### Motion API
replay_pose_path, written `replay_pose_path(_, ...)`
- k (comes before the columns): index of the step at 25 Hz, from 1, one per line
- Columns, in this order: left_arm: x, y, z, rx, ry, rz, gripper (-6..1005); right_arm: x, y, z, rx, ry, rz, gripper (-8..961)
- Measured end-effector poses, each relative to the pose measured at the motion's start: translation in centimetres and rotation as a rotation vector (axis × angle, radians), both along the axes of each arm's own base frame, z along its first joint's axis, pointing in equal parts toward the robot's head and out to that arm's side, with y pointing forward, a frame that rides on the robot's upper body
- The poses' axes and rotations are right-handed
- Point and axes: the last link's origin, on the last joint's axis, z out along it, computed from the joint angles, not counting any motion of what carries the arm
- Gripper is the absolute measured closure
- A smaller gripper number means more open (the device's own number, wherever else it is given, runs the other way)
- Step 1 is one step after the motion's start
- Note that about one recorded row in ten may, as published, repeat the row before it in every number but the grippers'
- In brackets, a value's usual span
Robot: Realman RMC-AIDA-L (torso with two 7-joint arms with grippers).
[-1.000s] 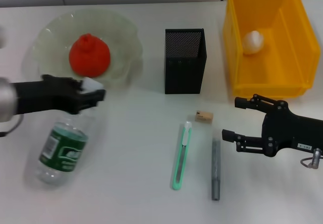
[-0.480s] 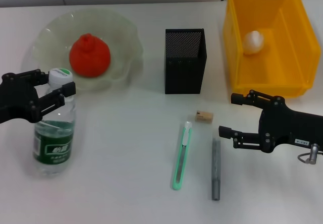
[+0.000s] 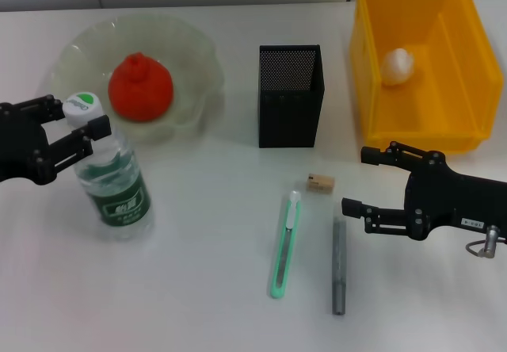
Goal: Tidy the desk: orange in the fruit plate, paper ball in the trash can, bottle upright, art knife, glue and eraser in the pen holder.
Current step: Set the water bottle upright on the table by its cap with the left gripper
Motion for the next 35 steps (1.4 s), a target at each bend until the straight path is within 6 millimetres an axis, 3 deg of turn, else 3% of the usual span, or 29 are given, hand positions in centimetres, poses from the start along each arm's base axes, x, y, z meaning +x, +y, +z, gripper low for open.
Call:
replay_pose_path(10, 0.5, 0.4, 0.2, 0.028, 0.014, -0.059, 560, 0.1, -0.1, 0.0, -0.002, 0.001, -0.003, 100)
replay_pose_path(28, -0.6, 0.9, -1.5, 0.112, -0.006, -0.085, 559, 0.1, 0.0, 0.0, -0.002, 0.000, -0.003, 100)
replay_pose_path(35, -0.4, 0.6, -1.0, 0.131, -0.046, -0.095, 338, 0.1, -0.1, 0.0, -0.003, 0.001, -0.005, 100)
